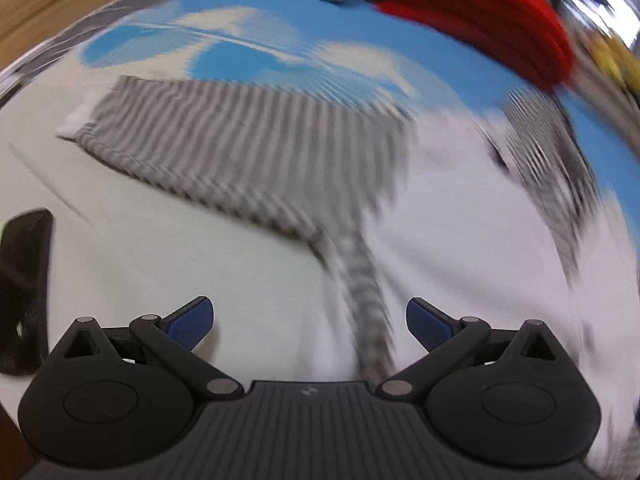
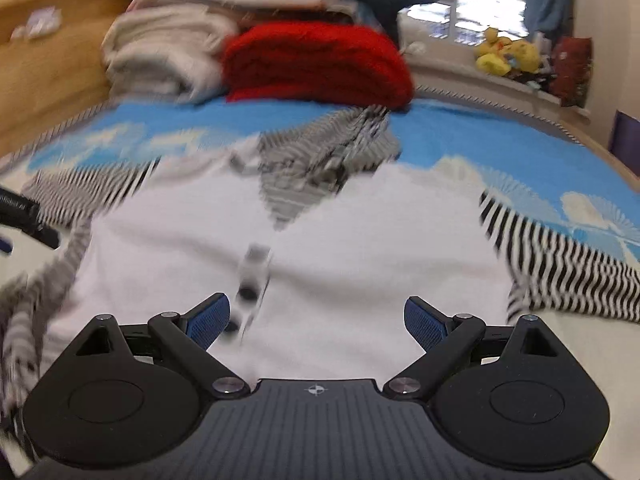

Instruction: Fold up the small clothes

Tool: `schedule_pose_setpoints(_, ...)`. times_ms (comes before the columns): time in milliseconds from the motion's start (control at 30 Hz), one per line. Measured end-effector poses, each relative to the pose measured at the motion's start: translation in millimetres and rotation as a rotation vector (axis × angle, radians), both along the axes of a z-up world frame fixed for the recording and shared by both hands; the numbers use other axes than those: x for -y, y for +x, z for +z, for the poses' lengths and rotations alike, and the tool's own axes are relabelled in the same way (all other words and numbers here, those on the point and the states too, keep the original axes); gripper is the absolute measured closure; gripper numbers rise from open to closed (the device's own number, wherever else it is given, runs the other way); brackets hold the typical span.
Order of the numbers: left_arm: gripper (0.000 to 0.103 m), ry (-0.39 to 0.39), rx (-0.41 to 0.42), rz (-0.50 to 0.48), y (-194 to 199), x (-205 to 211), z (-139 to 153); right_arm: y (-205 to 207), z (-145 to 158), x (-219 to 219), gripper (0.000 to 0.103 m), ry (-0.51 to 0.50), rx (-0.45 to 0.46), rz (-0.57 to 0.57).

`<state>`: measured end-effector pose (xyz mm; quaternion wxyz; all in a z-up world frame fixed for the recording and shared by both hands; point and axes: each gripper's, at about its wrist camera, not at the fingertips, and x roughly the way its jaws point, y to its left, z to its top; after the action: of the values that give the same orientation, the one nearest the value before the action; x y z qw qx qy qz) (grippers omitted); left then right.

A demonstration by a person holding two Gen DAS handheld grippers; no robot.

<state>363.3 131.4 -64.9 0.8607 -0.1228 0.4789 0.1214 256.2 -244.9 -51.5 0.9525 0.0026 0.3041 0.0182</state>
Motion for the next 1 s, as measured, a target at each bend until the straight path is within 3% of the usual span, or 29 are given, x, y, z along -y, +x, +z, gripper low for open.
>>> schedule_pose_setpoints(200,0.000,-0.010,0.023,0.247,55,-101,-21,33,-5,22,0.009,-0.012,0.048,-0.103)
schedule_pose_setpoints(333,0.000,-0.109,0.015,0.348,67,-160,-42,38,-21,26,0.009,-0.039,-0.004,-0.111)
schedule_pose_setpoints(500,0.000,-0.221,0.119,0.453,71,-196,-42,41,-31,18,0.009,-0.003,-0.046,-0.087)
schedule_pose_setpoints(533,0.005,-0.229,0.137,0.463,73,-199,-41,41,-33,15,0.009,-0.017,-0.050,-0.076)
schedule_pose_setpoints(600,0.042,-0.195,0.169,0.502,76,-201,-38,41,-35,10,0.009,-0.056,-0.051,-0.059)
schedule_pose_setpoints(633,0.089,-0.158,0.153,0.527,79,-204,-37,41,-34,8,0.009,-0.072,-0.048,-0.056)
schedule_pose_setpoints(667,0.099,-0.131,0.134,0.553,81,-205,-37,41,-34,8,0.009,-0.084,-0.044,-0.056)
schedule_pose_setpoints(767,0.099,-0.161,0.137,0.606,81,-205,-28,39,-28,11,0.009,-0.089,-0.024,-0.079)
schedule_pose_setpoints(833,0.100,-0.124,0.185,0.573,83,-191,-4,37,-21,17,0.009,-0.077,-0.010,-0.104)
schedule_pose_setpoints(933,0.100,-0.075,0.339,0.397,82,-131,55,33,-8,30,0.009,-0.049,0.040,-0.146)
schedule_pose_setpoints(1000,0.100,-0.061,0.418,0.228,88,-66,91,31,1,39,0.009,-0.030,0.071,-0.179)
